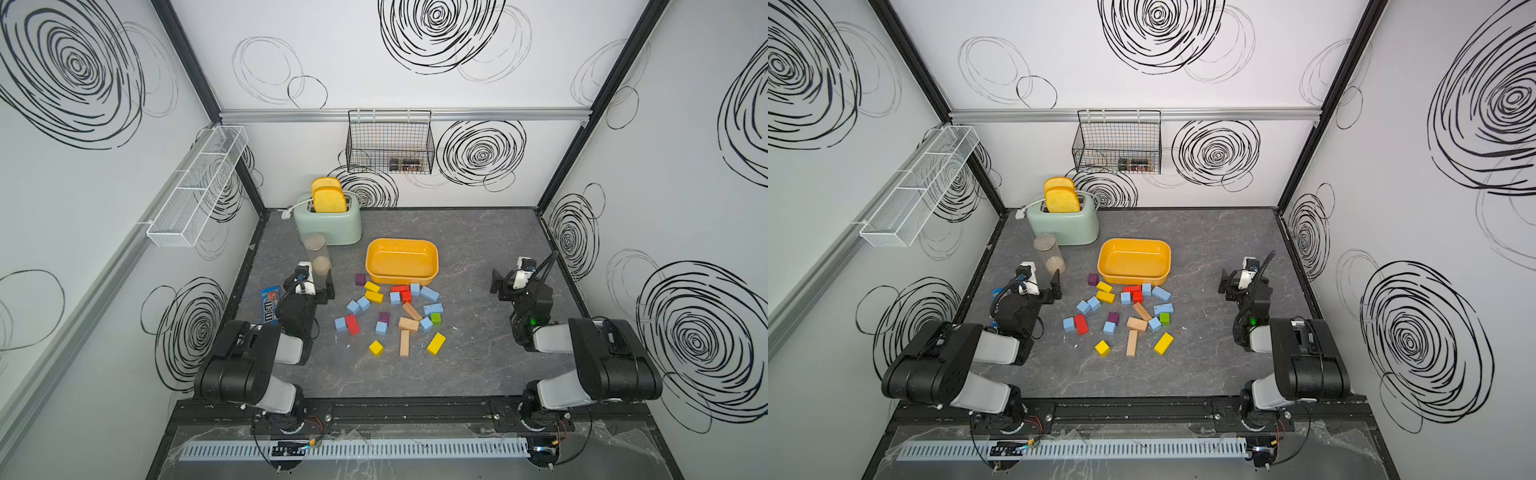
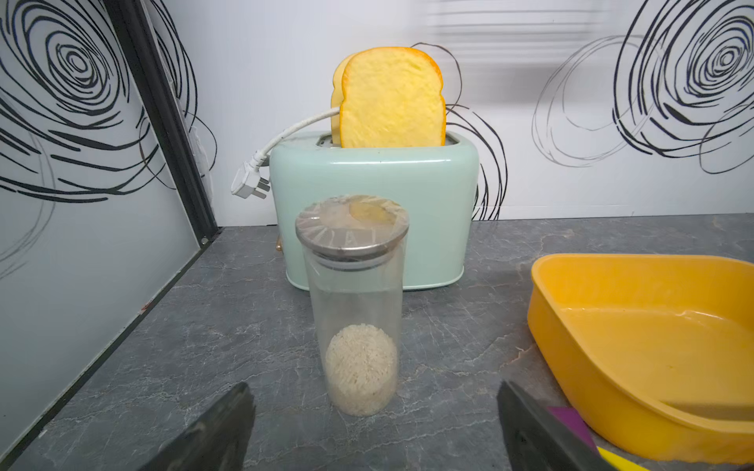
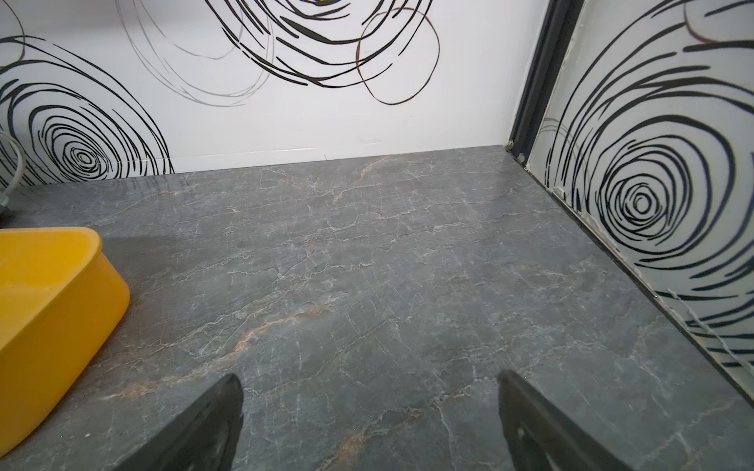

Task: Pick out the blue building blocks
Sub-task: Pick up the building block from the center of the board.

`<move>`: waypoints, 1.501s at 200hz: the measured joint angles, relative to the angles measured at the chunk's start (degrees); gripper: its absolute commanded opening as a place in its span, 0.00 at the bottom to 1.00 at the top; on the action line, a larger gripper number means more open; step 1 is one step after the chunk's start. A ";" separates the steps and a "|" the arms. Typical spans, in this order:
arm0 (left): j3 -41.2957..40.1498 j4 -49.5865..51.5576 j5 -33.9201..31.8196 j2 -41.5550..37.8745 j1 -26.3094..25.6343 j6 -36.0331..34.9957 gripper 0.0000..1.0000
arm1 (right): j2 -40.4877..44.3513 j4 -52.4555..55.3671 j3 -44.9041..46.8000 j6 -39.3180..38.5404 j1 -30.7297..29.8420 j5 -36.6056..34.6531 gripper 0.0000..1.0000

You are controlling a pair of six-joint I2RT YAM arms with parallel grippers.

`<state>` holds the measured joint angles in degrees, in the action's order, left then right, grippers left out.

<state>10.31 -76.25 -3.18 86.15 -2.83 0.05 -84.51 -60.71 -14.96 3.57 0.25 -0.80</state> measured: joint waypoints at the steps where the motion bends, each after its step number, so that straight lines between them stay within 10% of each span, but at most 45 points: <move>1: 0.00 -0.02 0.04 0.00 0.00 0.00 0.96 | 0.00 0.00 0.00 0.00 0.00 0.00 0.98; 192: 0.00 0.46 -0.46 -0.48 0.39 1.03 0.97 | 0.00 0.68 -0.24 -0.31 0.02 0.87 0.98; 300: 14.01 30.64 -0.17 -23.96 0.55 0.31 0.96 | 6.16 26.03 -15.47 2.84 -4.55 -2.86 0.98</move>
<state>24.32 -45.60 -3.36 62.19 -2.28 0.36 -78.35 -34.68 -30.44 6.42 -4.29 -3.66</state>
